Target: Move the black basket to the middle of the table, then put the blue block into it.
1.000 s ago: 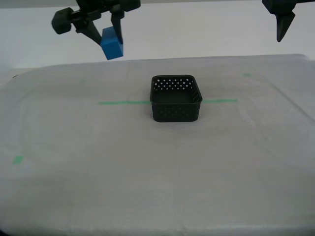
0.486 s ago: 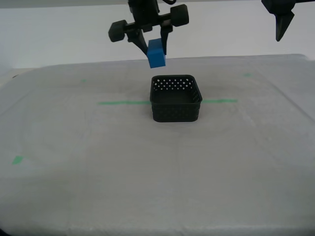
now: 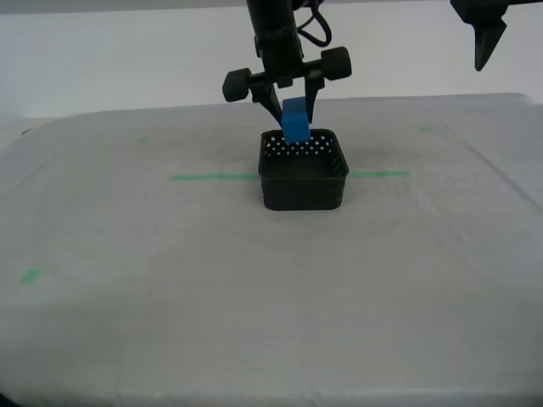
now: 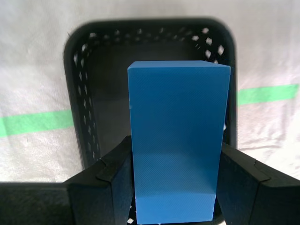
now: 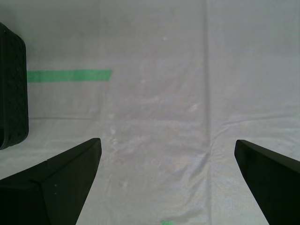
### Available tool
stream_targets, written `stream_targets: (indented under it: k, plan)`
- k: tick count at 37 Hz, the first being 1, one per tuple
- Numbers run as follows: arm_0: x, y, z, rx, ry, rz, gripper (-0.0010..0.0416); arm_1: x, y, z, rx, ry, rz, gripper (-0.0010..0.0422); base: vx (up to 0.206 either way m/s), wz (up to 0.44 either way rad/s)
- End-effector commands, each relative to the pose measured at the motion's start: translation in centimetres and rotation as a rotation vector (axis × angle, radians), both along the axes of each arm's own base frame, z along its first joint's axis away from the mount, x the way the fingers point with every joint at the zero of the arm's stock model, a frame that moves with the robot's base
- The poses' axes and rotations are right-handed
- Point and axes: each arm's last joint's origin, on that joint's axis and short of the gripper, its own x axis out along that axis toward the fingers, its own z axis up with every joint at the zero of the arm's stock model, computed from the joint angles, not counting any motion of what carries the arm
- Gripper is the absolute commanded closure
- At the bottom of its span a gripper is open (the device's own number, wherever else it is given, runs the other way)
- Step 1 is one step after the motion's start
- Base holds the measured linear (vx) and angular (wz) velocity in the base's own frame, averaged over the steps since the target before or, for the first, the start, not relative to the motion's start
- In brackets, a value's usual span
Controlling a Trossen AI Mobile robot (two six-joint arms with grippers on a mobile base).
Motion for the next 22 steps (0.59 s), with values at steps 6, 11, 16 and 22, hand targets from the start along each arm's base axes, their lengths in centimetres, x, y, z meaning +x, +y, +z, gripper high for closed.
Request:
stream_targets:
  k: [6,11,16,22]
  plan:
    - [0.03,0.0,0.04,-0.001,-0.005,-0.002,0.0007,-0.4,0.2,-0.7,0.034,0.044,0.019,0.0412,0.0,0.0]
    - [0.02,0.0,0.04,-0.001,-0.005,-0.001,0.0007,-0.45,0.22,-0.77,0.035,0.05,0.027,0.0412,0.0,0.0]
    - [0.02,0.0,0.04,-0.001,-0.005,-0.002,0.0007,-0.43,0.2,-0.75,0.034,0.049,0.026,0.0407,0.0,0.0]
    - [0.02,0.01,0.04,-0.001,-0.005,-0.001,0.0007,-0.44,0.19,-0.75,0.035,0.047,0.02,0.0355,0.0,0.0]
